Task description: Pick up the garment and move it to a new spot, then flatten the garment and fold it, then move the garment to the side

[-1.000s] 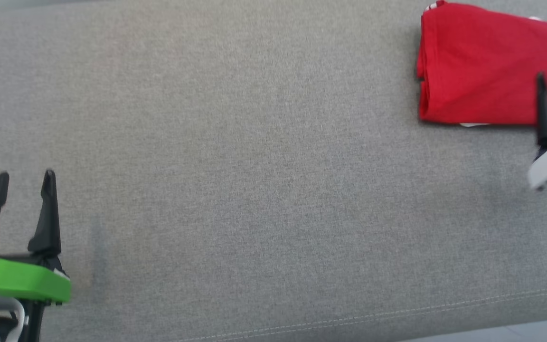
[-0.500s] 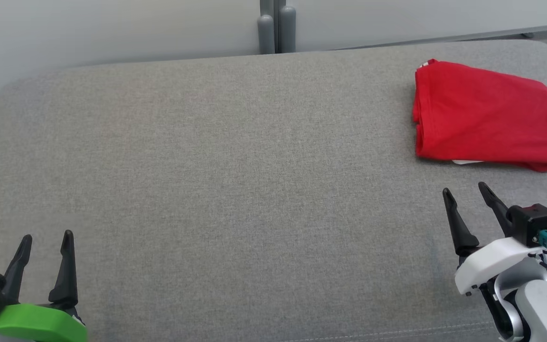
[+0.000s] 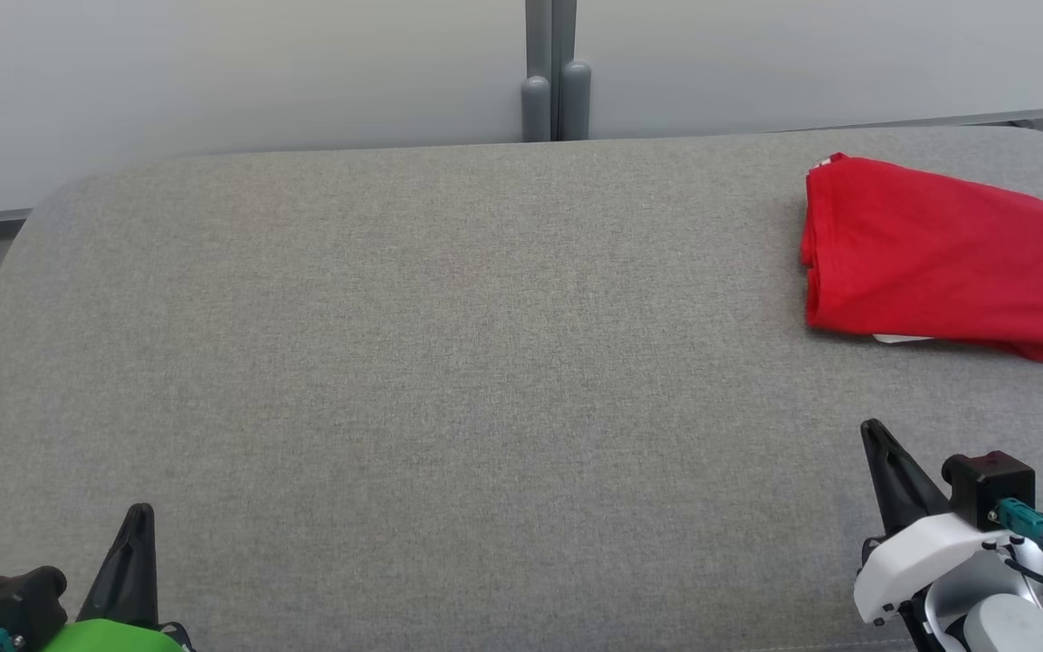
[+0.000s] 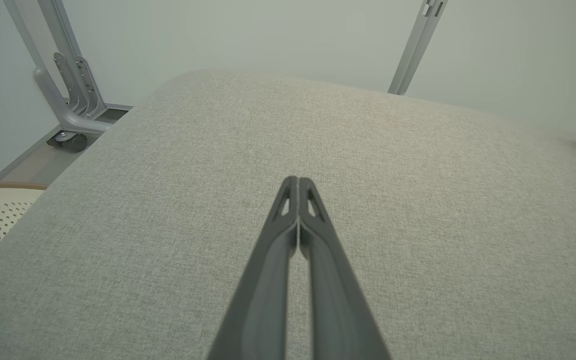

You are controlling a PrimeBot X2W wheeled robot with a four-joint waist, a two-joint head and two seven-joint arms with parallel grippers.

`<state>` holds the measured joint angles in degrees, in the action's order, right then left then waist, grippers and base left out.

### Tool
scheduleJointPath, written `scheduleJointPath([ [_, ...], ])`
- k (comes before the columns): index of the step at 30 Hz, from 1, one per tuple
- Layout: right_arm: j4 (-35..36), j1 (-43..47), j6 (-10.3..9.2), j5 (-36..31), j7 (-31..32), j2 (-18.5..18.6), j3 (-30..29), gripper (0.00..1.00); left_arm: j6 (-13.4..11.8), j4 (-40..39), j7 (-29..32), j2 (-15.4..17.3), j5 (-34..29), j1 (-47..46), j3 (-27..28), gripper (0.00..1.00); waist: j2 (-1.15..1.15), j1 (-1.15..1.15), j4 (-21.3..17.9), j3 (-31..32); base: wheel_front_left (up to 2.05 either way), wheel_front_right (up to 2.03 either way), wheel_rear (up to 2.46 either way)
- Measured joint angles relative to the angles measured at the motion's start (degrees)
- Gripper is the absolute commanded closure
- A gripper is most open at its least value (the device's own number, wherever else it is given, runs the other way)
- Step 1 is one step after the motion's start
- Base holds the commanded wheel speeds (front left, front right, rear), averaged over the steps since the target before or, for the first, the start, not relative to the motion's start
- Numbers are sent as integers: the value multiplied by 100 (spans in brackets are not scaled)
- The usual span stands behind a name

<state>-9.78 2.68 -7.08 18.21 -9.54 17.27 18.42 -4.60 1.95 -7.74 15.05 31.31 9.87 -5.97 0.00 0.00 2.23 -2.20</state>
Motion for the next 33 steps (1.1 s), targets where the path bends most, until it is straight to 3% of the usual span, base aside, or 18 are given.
scheduleJointPath([
  [9, 14, 35, 100, 450, 1, -104, -92, 100, 51, 41, 66, -64, 438, 4, 27, 100, 0, 0, -21, 15, 0, 0, 0],
  [33, 1, 6, 372, 2391, 361, -426, -675, 100, 265, 280, 388, -363, 1905, -147, 247, 100, 0, 0, -73, 58, 0, 0, 0],
])
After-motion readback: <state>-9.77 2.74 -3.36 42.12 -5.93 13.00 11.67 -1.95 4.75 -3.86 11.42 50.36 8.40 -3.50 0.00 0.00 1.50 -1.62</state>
